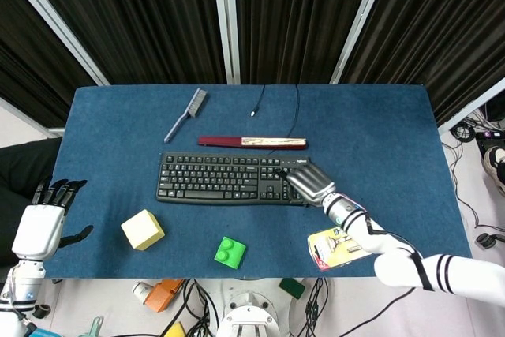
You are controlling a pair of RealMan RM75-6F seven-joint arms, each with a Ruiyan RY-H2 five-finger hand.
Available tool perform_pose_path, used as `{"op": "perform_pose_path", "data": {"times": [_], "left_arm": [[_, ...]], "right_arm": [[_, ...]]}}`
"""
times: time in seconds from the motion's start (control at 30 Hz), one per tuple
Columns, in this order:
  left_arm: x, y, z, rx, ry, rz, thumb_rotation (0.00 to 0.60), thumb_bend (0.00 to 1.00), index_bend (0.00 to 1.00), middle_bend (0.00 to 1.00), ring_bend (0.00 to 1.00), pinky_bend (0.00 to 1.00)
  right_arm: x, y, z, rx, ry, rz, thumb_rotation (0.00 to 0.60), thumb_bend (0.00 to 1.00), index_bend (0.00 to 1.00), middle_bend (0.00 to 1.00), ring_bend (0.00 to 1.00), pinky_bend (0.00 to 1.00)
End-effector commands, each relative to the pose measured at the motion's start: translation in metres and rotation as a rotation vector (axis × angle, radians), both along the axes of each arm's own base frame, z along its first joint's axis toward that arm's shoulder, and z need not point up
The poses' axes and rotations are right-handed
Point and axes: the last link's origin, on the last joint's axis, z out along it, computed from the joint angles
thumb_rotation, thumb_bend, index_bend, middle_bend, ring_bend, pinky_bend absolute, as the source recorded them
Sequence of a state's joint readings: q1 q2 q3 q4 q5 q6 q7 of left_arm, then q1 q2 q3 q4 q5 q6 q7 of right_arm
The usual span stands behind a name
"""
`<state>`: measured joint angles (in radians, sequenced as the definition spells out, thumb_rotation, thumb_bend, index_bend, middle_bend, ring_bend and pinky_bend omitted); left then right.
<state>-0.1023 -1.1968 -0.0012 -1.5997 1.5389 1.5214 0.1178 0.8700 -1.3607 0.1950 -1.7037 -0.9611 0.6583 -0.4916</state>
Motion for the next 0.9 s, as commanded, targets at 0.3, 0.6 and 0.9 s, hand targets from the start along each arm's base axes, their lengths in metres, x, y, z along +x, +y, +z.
{"op": "perform_pose_path", "data": {"times": [0.3, 0.6, 0.9], "left_arm": [[-0.004, 0.0, 0.0, 0.002, 0.002, 0.014, 0.6, 0.16, 0.17, 0.21, 0.14, 0.0], [-0.009, 0.0, 0.0, 0.003, -0.001, 0.024, 0.6, 0.16, 0.17, 0.21, 0.14, 0.0], [-0.012, -0.003, 0.0, 0.01, -0.007, 0.031, 0.6, 0.16, 0.17, 0.21, 0.14, 0.0]], "right_arm": [[0.03, -0.007, -0.052, 0.079, 0.073, 0.006, 0.304, 1.0, 0.23, 0.93, 1.0, 1.0], [0.036, -0.011, -0.062, 0.083, 0.09, -0.001, 0.303, 1.0, 0.23, 0.93, 1.0, 1.0], [0.037, -0.012, -0.069, 0.089, 0.124, -0.004, 0.305, 1.0, 0.23, 0.93, 1.0, 1.0]]}}
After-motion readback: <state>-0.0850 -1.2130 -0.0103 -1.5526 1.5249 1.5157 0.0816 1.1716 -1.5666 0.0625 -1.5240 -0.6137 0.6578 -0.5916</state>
